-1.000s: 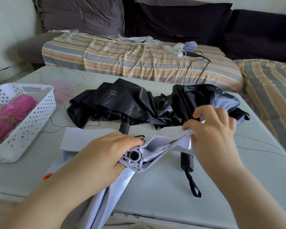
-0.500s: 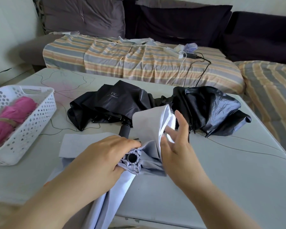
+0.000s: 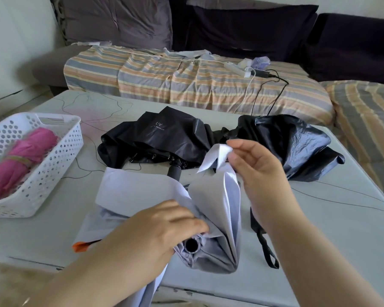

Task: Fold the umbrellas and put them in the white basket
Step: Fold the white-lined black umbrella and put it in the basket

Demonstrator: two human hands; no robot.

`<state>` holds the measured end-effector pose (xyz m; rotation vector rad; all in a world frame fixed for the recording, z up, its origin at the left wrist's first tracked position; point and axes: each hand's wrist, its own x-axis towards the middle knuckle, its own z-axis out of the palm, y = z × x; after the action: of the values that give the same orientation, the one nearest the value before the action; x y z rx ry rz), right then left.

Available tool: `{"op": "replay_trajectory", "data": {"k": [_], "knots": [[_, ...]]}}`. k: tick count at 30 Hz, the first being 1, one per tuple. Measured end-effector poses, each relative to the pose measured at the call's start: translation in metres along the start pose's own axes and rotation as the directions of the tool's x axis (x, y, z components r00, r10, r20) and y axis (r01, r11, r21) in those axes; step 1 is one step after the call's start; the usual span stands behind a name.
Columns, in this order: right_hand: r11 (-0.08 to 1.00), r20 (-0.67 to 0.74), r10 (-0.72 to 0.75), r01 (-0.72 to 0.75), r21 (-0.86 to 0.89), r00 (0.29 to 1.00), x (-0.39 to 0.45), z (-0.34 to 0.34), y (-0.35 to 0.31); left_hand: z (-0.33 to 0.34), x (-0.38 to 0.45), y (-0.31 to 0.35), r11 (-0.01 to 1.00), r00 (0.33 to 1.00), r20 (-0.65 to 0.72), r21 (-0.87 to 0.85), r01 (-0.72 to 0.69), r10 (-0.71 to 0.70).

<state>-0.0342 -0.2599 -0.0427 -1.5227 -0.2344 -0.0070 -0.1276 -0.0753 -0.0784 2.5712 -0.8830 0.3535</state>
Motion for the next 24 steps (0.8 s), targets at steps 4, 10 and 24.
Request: {"op": "replay_trajectory", "data": {"k": [4, 10, 24], "knots": [[0.985, 0.076, 0.034, -0.046, 0.169, 0.997, 0.006, -0.005, -0.006, -0.004, -0.005, -0.001, 1.0, 1.0, -0.003, 0.005, 0.016, -0.016], [0.937, 0.12, 0.052, -0.09, 0.338, 0.991, 0.01, 0.01, -0.002, -0.012, -0.007, 0.005, 0.999, 0.999, -0.02, 0.032, 0.036, -0.035], [0.819, 0.081, 0.144, -0.165, 0.549, 0.986, 0.025, 0.015, 0.002, -0.014, -0.011, 0.0, 0.989, 0.986, -0.08, -0.001, 0.146, -0.146]]}}
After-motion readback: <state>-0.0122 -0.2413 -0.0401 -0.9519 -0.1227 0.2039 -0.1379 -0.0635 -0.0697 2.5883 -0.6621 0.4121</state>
